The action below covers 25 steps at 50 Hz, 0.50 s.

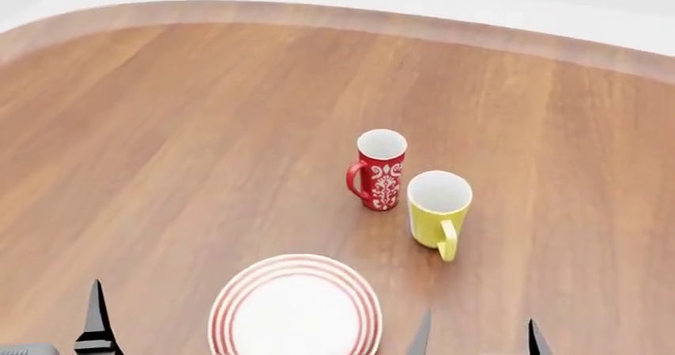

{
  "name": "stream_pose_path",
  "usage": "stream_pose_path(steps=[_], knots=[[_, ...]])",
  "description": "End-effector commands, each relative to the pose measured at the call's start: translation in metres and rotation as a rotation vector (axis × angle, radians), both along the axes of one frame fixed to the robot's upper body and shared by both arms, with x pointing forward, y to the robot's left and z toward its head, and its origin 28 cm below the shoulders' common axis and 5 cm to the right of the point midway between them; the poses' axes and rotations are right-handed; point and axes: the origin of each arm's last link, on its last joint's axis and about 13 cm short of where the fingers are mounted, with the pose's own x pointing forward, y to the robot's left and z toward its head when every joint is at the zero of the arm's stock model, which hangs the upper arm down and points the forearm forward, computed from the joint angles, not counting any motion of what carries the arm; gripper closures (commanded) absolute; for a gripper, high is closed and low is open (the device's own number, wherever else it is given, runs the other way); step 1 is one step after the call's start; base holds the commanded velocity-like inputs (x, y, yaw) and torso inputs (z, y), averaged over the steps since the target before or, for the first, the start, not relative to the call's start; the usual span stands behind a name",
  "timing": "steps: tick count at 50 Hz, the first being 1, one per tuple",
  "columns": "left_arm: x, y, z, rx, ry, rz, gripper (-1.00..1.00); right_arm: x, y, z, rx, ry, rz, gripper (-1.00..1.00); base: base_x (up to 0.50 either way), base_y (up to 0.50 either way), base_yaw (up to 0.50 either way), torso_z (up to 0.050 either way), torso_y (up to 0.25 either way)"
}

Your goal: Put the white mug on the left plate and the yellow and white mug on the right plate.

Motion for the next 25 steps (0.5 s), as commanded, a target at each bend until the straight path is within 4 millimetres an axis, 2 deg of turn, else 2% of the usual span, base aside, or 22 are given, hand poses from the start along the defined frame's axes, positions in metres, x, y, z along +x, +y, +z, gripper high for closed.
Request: stream_pose_path(steps=[1,4,7,14,18,25], knots=[[-0.001,0.0,0.001,0.0,-0.003,0.001,-1.0,0.0,0.0,0.0,-0.003,-0.001,0.001,-1.0,0.48,0.13,0.0,0.0,0.0],[-0.001,0.001,0.001,0.005,-0.005,0.004,-1.0,-0.001,0.0,0.0,-0.011,-0.01,-0.001,-1.0,0.48,0.13,0.0,0.0,0.0],[-0.001,0.002,0.003,0.014,-0.014,0.018,-1.0,-0.005,0.0,-0.002,-0.11,0.053,0.073,-1.0,0.0,0.0,0.0,0.0,0.005],[-0.005,0.007,0.014,0.009,-0.026,0.019,-1.0,-0.019,-0.008,0.005,-0.169,0.058,0.094,-1.0,0.0,0.0,0.0,0.0,0.0],[-0.012,0.012,0.027,0.001,-0.045,0.014,-1.0,-0.034,-0.015,0.009,-0.242,0.054,0.153,-1.0,0.0,0.0,0.0,0.0,0.0],[-0.013,0.019,0.034,-0.018,-0.049,0.031,-1.0,-0.051,-0.025,0.011,-0.29,0.061,0.179,-1.0,0.0,0.0,0.0,0.0,0.0]])
